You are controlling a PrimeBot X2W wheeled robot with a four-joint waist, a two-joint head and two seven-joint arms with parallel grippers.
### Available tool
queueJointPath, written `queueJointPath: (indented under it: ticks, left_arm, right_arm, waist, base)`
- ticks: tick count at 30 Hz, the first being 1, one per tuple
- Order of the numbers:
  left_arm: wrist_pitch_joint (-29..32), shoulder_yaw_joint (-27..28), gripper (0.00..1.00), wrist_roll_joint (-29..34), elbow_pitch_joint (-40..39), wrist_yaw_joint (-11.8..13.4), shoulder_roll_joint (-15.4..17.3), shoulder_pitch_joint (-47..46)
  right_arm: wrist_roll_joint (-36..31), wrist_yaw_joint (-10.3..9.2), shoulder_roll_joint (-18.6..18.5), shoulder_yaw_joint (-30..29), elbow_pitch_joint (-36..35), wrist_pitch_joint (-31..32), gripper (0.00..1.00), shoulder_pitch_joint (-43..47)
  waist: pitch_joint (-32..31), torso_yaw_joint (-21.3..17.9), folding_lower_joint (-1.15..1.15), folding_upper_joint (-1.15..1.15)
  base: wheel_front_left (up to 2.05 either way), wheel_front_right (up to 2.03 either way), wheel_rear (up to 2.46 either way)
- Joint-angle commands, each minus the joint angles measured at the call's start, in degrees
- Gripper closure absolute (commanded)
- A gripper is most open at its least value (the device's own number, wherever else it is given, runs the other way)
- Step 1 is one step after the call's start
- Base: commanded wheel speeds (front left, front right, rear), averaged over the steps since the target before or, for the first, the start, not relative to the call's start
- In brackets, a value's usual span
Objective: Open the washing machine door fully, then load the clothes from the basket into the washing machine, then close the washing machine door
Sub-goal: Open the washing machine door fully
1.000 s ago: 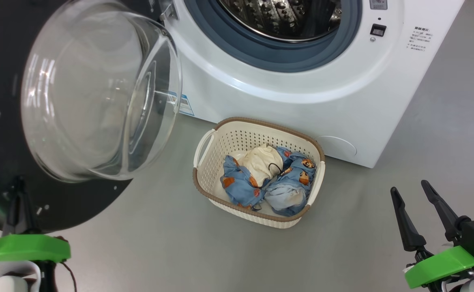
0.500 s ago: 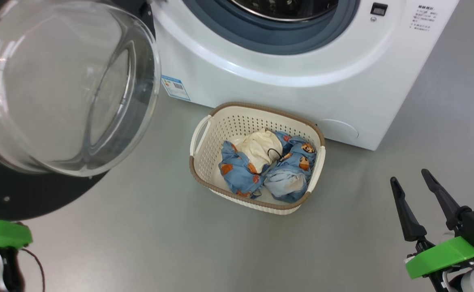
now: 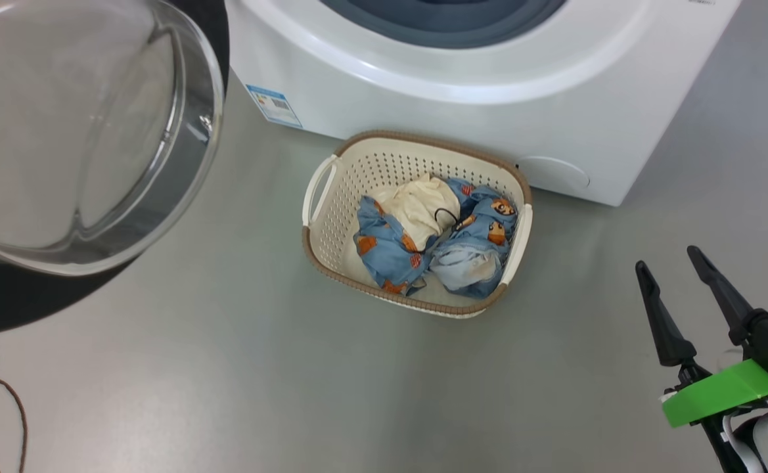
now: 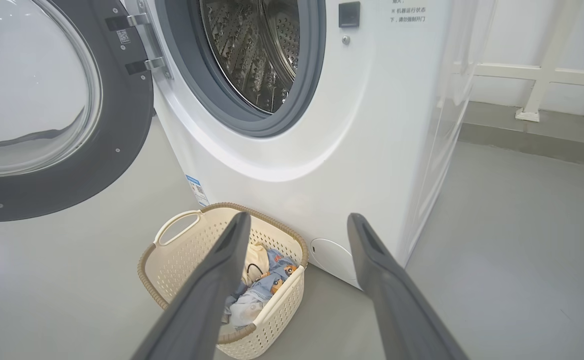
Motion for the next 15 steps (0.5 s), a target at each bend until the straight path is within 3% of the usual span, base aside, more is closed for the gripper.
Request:
queueJointPath:
  ticks: [1, 15]
  left_arm:
    - [-0.37, 2.45, 1.00, 0.73, -0.56, -0.04, 4.41, -2.10]
    - [-0.37, 8.34, 1.00, 4.63, 4.53, 0.38, 7.27, -8.59]
  right_arm:
    - [-0.55, 0.25, -1.20, 1.05, -1.46, -0.70, 0.00, -1.10]
    - [-1.02, 0.25, -2.83, 1.55, -1.87, -0.70, 0.00, -3.77]
  waist:
    - [1.36, -0.17, 0.00, 0.00]
    - [6.06, -0.94, 0.00, 0.00]
  base:
    - [0.00, 0.00, 0.00]
    - [0.00, 0.00, 0.00]
